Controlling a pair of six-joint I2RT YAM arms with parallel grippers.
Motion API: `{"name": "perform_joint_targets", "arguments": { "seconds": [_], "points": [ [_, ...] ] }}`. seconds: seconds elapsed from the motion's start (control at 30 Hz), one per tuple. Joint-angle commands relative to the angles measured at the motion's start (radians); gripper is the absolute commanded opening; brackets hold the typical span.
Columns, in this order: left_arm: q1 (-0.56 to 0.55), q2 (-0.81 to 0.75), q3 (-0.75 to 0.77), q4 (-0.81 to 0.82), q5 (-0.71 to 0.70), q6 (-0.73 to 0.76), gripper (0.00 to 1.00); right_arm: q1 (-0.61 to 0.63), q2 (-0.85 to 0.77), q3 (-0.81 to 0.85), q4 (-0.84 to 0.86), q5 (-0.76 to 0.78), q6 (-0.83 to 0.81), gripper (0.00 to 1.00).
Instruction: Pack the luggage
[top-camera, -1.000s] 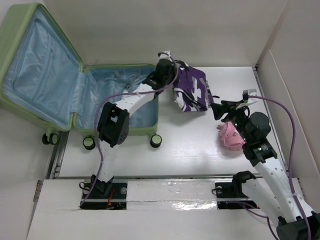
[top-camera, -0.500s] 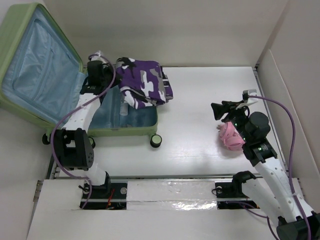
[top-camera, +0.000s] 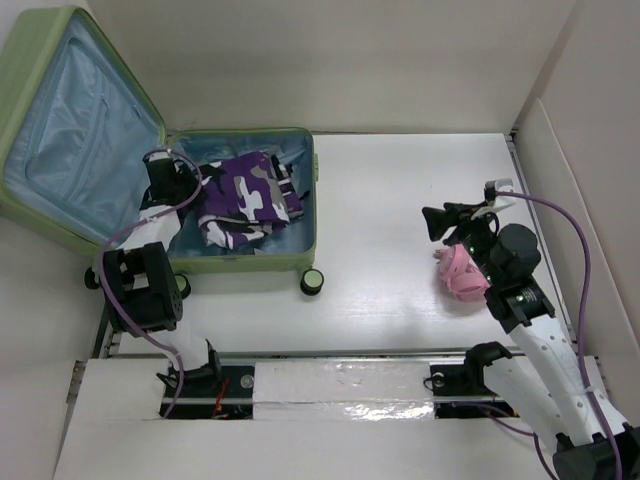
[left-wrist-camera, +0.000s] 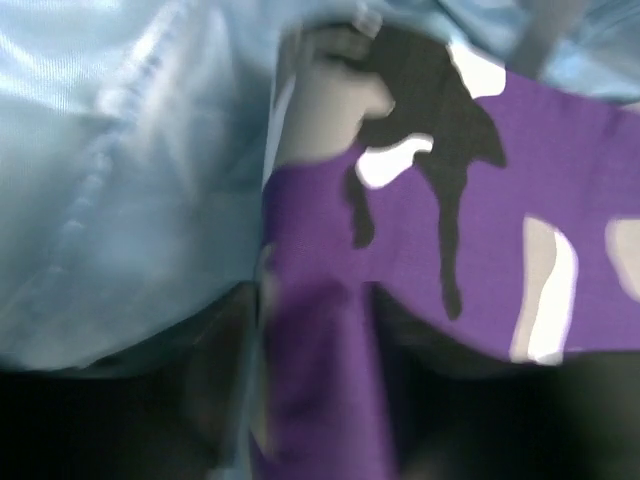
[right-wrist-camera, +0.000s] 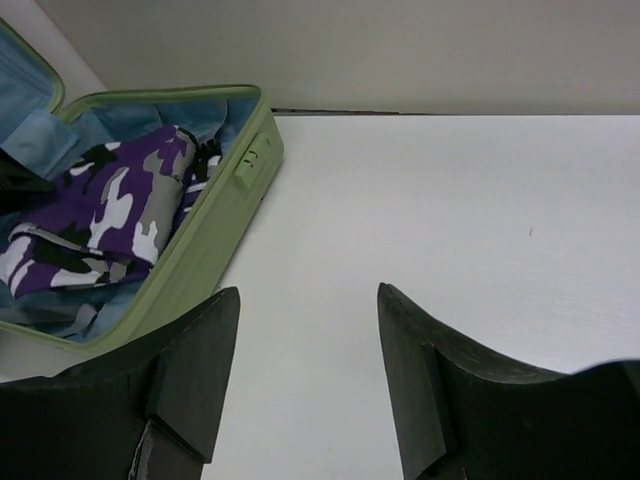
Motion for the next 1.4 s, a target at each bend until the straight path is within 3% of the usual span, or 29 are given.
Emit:
{"name": "perform_joint_targets", "arguments": {
  "seconds": [0.0, 0.03, 0.1, 0.2, 0.23, 0.3, 0.37, 0.4, 0.43, 0.57, 0.63, 0.7, 0.73, 0.8, 0.83, 0.87, 0.9, 0.93, 1.0, 1.13, 1.37],
  "points": [
    [0.006, -0.028, 0.023, 0.058, -0.135, 0.034, 0.58, 0.007, -0.003, 0.038, 0.012, 0.004, -0.017, 0.63],
    [0.006, -0.027, 0.029, 0.046, -0.152, 0.025, 0.66, 0.007, -0.003, 0.045, -0.005, 0.007, -0.020, 0.63],
    [0.006, -0.037, 0.043, 0.003, -0.185, 0.002, 0.70, 0.007, -0.004, 0.048, -0.014, 0.031, -0.023, 0.61],
    [-0.055, -0.132, 0.026, 0.028, -0.183, -0.029, 0.68, 0.007, -0.007, 0.039, -0.011, 0.077, -0.009, 0.33],
    [-0.083, -0.160, 0.025, 0.036, -0.183, -0.033, 0.67, 0.007, -0.007, 0.046, -0.034, 0.087, -0.006, 0.12],
    [-0.185, -0.246, 0.031, 0.064, -0.153, -0.038, 0.61, 0.007, -0.015, 0.055, -0.060, 0.155, -0.003, 0.02],
    [-0.294, -0.289, 0.043, 0.073, -0.158, -0.017, 0.54, 0.007, -0.042, 0.046, -0.060, 0.205, -0.002, 0.00],
    [-0.358, -0.315, 0.052, 0.073, -0.165, -0.004, 0.45, 0.007, -0.055, 0.039, -0.060, 0.241, 0.000, 0.00],
    [-0.482, -0.320, 0.058, 0.076, -0.163, 0.012, 0.41, 0.007, -0.082, 0.034, -0.057, 0.245, -0.003, 0.00],
    [-0.704, -0.285, 0.078, 0.078, -0.045, -0.059, 0.22, 0.007, -0.156, 0.097, -0.149, 0.214, -0.008, 0.00],
    [-0.785, -0.251, 0.063, 0.097, -0.047, -0.095, 0.03, 0.007, -0.176, 0.169, -0.200, 0.222, -0.003, 0.00],
    [-0.923, -0.207, 0.019, 0.192, -0.066, -0.127, 0.00, 0.016, -0.193, 0.225, -0.218, 0.225, -0.005, 0.04],
    [-0.975, -0.182, 0.017, 0.225, -0.079, -0.122, 0.01, 0.016, -0.193, 0.238, -0.228, 0.229, -0.005, 0.10],
    [-1.103, -0.067, 0.078, 0.251, -0.122, -0.090, 0.19, 0.016, -0.181, 0.256, -0.247, 0.254, -0.011, 0.19],
    [-1.133, -0.026, 0.109, 0.245, -0.123, -0.087, 0.29, 0.016, -0.173, 0.272, -0.281, 0.262, -0.012, 0.32],
    [-1.155, 0.014, 0.136, 0.242, -0.125, -0.086, 0.37, 0.016, -0.167, 0.281, -0.300, 0.275, -0.015, 0.38],
    [-1.190, 0.078, 0.176, 0.254, -0.123, -0.079, 0.52, 0.016, -0.167, 0.287, -0.319, 0.298, -0.019, 0.43],
    [-1.202, 0.103, 0.192, 0.278, -0.119, -0.078, 0.58, 0.016, -0.174, 0.295, -0.347, 0.309, -0.017, 0.52],
    [-1.229, 0.189, 0.283, 0.282, -0.100, -0.069, 0.71, 0.016, -0.196, 0.296, -0.355, 0.315, -0.023, 0.60],
    [-1.265, 0.336, 0.484, 0.213, 0.004, -0.023, 0.79, 0.016, -0.216, 0.321, -0.395, 0.300, -0.043, 0.73],
    [-1.318, 0.560, 0.785, 0.047, -0.126, 0.055, 0.81, 0.016, -0.214, 0.313, -0.410, 0.274, -0.057, 0.77]
  ]
}}
